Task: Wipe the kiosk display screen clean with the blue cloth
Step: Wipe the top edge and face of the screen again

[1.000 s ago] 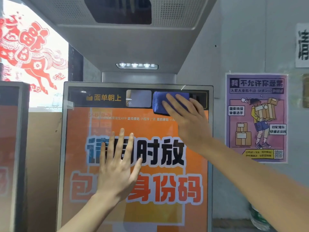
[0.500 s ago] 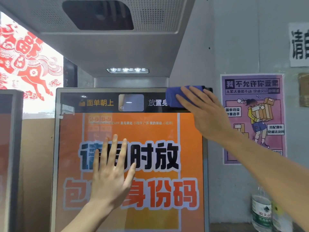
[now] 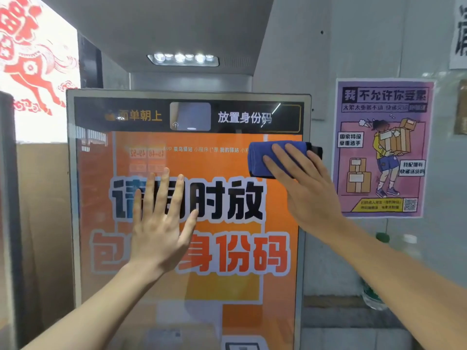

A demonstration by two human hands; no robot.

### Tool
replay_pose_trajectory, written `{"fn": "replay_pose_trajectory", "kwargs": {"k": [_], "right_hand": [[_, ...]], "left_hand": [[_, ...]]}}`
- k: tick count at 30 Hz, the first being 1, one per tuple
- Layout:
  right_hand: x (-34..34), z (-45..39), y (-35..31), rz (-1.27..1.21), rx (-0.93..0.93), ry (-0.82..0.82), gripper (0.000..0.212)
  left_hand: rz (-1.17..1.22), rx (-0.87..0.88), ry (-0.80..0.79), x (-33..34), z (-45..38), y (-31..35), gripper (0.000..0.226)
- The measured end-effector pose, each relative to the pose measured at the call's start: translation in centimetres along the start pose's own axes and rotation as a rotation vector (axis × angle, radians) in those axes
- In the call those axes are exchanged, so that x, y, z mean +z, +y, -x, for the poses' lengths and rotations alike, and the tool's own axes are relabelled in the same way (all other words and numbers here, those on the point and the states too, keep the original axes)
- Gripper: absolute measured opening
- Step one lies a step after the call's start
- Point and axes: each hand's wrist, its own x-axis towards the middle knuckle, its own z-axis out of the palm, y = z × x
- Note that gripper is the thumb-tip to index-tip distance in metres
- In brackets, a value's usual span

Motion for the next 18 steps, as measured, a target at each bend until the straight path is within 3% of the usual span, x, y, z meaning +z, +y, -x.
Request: {"fn": "replay_pose_trajectory", "kwargs": {"k": [8, 18], "right_hand": [[0.5, 3.9, -2.1, 0.021, -0.098, -0.052, 0.055], [-0.4, -4.4, -0.5, 0.035, -0.018, -0.084, 0.07]], "left_hand": [[0.001, 0.005, 0.015, 0.1, -0.2, -0.2, 0.071], [0.016, 0.013, -0.008, -0.3, -0.1, -0.5, 0.069]]}}
